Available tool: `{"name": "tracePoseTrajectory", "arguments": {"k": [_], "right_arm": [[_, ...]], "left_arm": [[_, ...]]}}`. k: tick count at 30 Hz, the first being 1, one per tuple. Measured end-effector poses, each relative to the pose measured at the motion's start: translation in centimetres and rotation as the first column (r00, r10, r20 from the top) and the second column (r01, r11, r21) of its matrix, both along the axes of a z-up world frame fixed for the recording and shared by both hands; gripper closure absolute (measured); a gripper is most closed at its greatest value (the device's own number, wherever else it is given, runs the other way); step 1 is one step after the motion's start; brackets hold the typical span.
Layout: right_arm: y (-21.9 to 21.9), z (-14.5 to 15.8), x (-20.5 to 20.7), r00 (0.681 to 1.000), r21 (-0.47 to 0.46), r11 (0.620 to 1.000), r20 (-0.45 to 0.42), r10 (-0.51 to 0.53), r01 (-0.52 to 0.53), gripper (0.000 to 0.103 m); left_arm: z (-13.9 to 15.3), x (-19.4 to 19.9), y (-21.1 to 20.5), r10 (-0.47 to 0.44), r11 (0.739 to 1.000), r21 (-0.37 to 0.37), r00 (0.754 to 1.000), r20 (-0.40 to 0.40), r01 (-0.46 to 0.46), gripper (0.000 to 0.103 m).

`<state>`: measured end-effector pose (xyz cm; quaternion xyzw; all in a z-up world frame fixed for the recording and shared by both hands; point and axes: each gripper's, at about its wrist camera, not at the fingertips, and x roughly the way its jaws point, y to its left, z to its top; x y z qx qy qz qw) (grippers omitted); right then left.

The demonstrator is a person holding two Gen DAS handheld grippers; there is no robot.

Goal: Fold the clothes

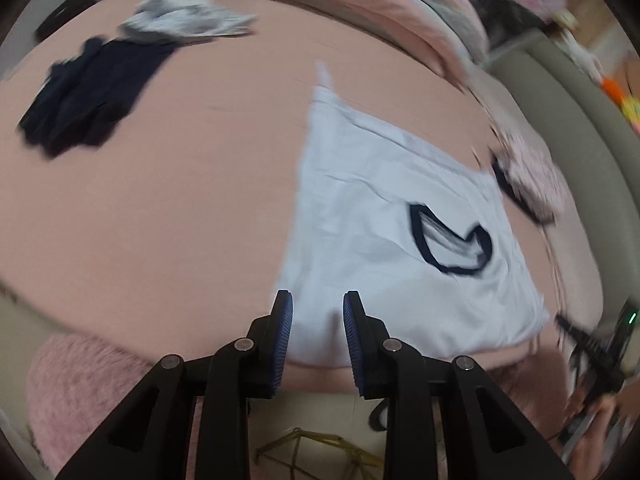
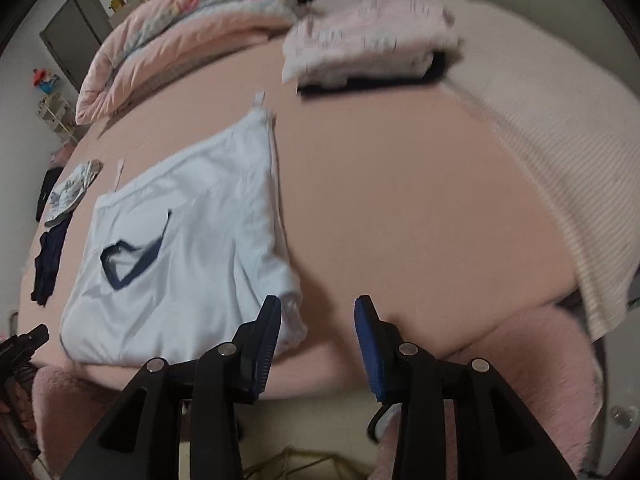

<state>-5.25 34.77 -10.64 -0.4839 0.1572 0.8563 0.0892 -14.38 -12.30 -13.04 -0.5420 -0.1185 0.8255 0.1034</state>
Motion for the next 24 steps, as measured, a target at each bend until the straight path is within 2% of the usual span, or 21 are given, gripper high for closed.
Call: {"name": "tracePoseTrajectory", "arguments": {"k": [2, 4, 6, 8, 11, 14, 18, 19, 20, 24], "right_arm": [[-1.1, 0.9, -0.2, 0.999, 0.041, 0.999, -0.03, 0.037, -0.035, 0.065], [-3.3, 1.2, -0.8, 0.992, 0.066, 0.991, -0.044, 0.117, -0.114, 0.065], [-6.3, 0.7, -1.4, 0.973, 0.078, 0.971, -0.037, 0.228, -0.224, 0.065], [-9.0, -0.4, -1.9, 0.944, 0.077, 0.941, -0.005, 0.33, -0.329, 0.065], [-11.5, -3.4, -3.2, 0.913, 0.048, 0.912, 0.063, 0.404, -0.407, 0.066], [-10.2, -5.3, -4.0, 0.927, -0.002, 0.93, 0.076, 0.368, -0.369, 0.075], [-7.5, -4.8, -3.4, 0.927, -0.054, 0.93, 0.074, 0.367, -0.363, 0.088], [-6.7, -4.8, -3.3, 0.924, -0.055, 0.927, 0.083, 0.373, -0.37, 0.098], [-5.8, -4.9, -3.1, 0.92, -0.057, 0.925, 0.091, 0.38, -0.376, 0.103], [-2.8, -4.0, -2.6, 0.924, -0.102, 0.929, 0.116, 0.365, -0.355, 0.103]], "left_arm": [[-0.3, 0.2, 2.3, -0.073, 0.997, -0.024, 0.997, 0.003, 0.073, 0.079], [-0.7, 0.5, 5.1, -0.161, 0.987, -0.01, 0.987, -0.004, 0.161, 0.079], [-1.1, 1.1, 7.5, -0.231, 0.973, -0.024, 0.973, -0.01, 0.231, 0.079], [-2.3, 1.3, 9.3, -0.284, 0.956, -0.071, 0.959, 0.014, 0.284, 0.079], [-4.2, 0.6, 9.6, -0.287, 0.948, -0.125, 0.956, 0.064, 0.293, 0.079], [-4.1, 0.4, 7.5, -0.253, 0.963, -0.073, 0.964, 0.082, 0.259, 0.084], [-3.4, 0.3, 4.8, -0.218, 0.974, -0.04, 0.97, 0.11, 0.223, 0.093], [-3.2, 0.3, 4.1, -0.209, 0.976, -0.032, 0.971, 0.117, 0.214, 0.093], [-3.1, 0.3, 3.4, -0.2, 0.979, -0.024, 0.972, 0.125, 0.205, 0.093], [-2.4, -0.1, 1.5, -0.169, 0.985, -0.015, 0.976, 0.136, 0.173, 0.093]]}}
